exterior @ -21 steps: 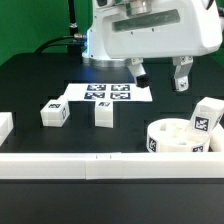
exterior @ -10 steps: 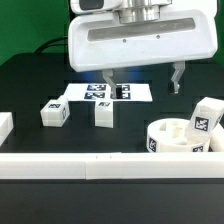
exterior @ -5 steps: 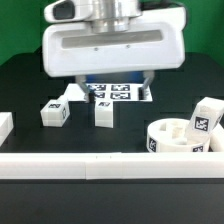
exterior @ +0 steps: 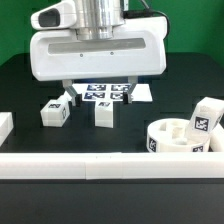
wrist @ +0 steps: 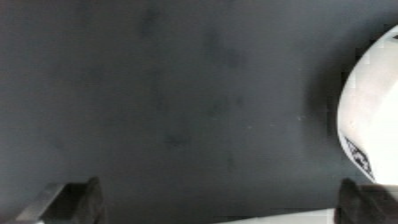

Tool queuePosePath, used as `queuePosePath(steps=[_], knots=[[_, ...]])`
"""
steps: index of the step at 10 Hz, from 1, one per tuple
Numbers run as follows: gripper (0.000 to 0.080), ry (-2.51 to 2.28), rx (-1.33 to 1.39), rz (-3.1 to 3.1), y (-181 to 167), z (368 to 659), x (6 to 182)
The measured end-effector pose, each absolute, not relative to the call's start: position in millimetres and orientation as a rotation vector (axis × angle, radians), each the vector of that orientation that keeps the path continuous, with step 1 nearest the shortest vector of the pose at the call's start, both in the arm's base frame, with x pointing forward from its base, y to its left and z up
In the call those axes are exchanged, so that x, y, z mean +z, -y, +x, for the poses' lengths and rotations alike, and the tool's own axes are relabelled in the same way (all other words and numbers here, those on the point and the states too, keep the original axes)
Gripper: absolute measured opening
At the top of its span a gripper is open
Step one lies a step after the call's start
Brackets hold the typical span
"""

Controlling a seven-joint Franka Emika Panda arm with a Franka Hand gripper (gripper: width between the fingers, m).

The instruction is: Assemble stool

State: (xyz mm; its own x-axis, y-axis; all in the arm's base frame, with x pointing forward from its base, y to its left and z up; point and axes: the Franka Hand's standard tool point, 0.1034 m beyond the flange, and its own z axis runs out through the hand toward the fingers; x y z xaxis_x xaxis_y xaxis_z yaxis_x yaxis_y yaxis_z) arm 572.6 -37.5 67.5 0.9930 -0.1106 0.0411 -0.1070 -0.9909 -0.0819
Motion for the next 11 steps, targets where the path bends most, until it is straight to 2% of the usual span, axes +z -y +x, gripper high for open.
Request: queuePosePath(steps=[1,5,8,11], knots=[[0.0649,-0.225,0.102,-3.027,39.7,566.3,61.3],[0.0649,-0.276,0.492,-2.952,46.0,535.8,45.9],[0.0649,-0.248,0.781,-2.842,39.9,533.7,44.8],[0.0649,-0.221,1.051,-2.748,39.8,523.9,32.8]])
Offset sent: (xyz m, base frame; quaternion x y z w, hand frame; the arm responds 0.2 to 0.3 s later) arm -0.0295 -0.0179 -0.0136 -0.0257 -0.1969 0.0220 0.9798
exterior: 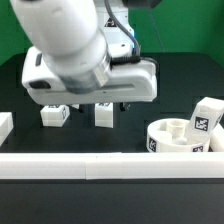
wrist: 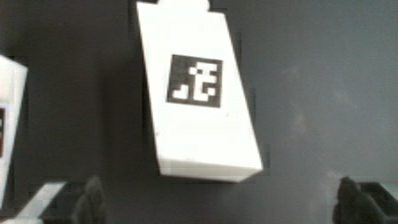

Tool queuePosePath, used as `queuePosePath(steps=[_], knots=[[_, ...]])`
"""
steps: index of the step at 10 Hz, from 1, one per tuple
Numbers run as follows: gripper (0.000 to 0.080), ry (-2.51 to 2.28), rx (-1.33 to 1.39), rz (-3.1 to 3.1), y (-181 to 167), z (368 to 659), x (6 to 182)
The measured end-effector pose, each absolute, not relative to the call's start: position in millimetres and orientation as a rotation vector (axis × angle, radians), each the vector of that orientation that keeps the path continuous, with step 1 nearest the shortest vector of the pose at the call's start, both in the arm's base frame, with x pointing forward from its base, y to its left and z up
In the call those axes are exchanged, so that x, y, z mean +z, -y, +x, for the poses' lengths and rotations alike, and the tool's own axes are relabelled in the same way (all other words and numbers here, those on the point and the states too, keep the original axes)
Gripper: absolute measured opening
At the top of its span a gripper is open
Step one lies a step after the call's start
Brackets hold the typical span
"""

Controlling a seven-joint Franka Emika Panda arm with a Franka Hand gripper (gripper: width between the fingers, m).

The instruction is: Assemble stool

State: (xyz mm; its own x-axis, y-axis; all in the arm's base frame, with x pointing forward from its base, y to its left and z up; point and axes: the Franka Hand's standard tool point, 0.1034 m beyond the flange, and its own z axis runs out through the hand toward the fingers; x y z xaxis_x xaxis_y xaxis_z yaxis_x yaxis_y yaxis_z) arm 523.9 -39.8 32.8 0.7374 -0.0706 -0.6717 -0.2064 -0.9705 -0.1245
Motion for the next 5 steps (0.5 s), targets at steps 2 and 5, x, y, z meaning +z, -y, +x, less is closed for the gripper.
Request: queuePosePath(steps=[2,5], knots=[[0.0649,-0.21,1.156,-2.693,39.3,521.2,29.5],[0.0649,-0.333,1.205,-2.731,42.4,517.5,23.0]])
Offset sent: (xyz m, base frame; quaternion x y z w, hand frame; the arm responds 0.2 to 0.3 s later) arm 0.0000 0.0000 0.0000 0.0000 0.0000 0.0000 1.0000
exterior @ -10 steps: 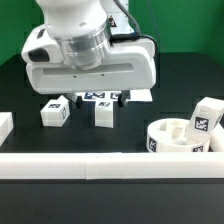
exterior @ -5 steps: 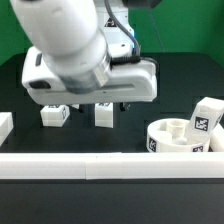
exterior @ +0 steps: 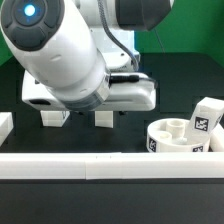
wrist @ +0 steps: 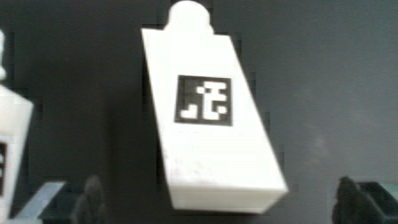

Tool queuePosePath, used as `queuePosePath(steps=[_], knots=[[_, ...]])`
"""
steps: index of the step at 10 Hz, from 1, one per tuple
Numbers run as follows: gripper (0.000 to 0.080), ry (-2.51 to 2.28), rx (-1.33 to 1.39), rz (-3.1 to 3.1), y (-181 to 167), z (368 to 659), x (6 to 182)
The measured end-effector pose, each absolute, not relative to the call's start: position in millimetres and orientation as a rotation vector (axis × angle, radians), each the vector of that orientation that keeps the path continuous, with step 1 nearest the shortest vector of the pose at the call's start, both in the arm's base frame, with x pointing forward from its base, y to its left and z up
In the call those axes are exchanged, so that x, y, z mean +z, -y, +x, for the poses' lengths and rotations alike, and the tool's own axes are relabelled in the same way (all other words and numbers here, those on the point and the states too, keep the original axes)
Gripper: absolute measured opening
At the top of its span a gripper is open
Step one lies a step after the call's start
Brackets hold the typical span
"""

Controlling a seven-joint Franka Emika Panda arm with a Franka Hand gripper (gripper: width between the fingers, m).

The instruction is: Assemble stool

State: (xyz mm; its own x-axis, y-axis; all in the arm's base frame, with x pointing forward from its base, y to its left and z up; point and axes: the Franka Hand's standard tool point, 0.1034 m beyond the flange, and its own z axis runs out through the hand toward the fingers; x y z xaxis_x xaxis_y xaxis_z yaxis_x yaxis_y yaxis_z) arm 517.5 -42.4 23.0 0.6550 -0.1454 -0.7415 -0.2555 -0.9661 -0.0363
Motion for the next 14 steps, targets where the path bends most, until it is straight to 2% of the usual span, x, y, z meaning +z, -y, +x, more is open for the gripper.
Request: queuePosePath(steps=[1,4,7,10,11,12,13,14], knots=[[0.0649,-0.414,1.248,-2.73,42.3,512.8,17.4],[0.0649,-0.415,1.279,-2.712,43.8,508.7,15.5],[0.0649,-0.377,1.513,-2.575,41.4,494.4,18.1],[0.0649,-0.345,1.575,-2.54,37.5,493.7,8.0],[0.0524,-0.345,1.558,-2.553,37.8,496.2,6.1],[0.0524,-0.345,1.556,-2.554,37.8,496.4,5.8],[0.0385,-0.346,1.555,-2.554,38.1,496.5,5.8],[0.0324,-0.348,1.554,-2.553,38.8,496.5,5.7]])
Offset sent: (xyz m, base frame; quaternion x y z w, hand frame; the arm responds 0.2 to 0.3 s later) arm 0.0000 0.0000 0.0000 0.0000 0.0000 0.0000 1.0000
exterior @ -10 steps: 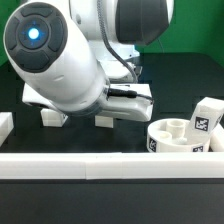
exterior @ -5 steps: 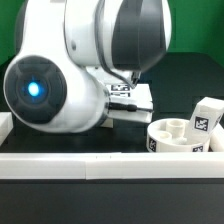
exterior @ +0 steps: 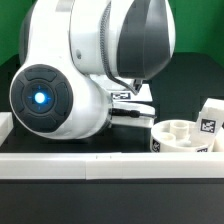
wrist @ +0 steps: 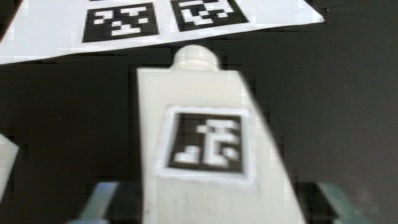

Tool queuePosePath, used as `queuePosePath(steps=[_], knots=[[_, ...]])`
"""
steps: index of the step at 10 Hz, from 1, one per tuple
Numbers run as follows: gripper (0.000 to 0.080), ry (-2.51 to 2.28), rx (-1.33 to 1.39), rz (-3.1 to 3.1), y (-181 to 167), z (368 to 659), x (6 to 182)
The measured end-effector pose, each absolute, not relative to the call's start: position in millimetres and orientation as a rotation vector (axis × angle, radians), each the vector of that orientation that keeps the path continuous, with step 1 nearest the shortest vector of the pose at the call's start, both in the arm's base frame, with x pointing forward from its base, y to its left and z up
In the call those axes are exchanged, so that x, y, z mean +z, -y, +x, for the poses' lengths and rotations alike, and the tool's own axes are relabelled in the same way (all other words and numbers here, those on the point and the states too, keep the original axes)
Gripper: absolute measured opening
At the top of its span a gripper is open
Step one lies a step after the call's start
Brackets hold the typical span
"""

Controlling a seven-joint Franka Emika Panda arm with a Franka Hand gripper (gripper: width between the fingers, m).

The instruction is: Assemble stool

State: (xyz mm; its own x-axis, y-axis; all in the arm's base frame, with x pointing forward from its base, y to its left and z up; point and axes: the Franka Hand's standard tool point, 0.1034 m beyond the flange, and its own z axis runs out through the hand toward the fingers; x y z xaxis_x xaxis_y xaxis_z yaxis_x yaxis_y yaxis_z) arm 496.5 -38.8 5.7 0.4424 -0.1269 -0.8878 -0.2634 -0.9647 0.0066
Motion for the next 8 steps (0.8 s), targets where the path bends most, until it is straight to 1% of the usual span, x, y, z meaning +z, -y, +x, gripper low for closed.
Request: queuePosePath(steps=[3,4,8], knots=[[0.0324,-0.348,1.551,-2.554,39.8,497.1,6.4],[0.0324,-0.344,1.545,-2.556,39.3,499.9,12.0],[0.0324,-0.331,1.498,-2.581,26.3,521.7,61.2]])
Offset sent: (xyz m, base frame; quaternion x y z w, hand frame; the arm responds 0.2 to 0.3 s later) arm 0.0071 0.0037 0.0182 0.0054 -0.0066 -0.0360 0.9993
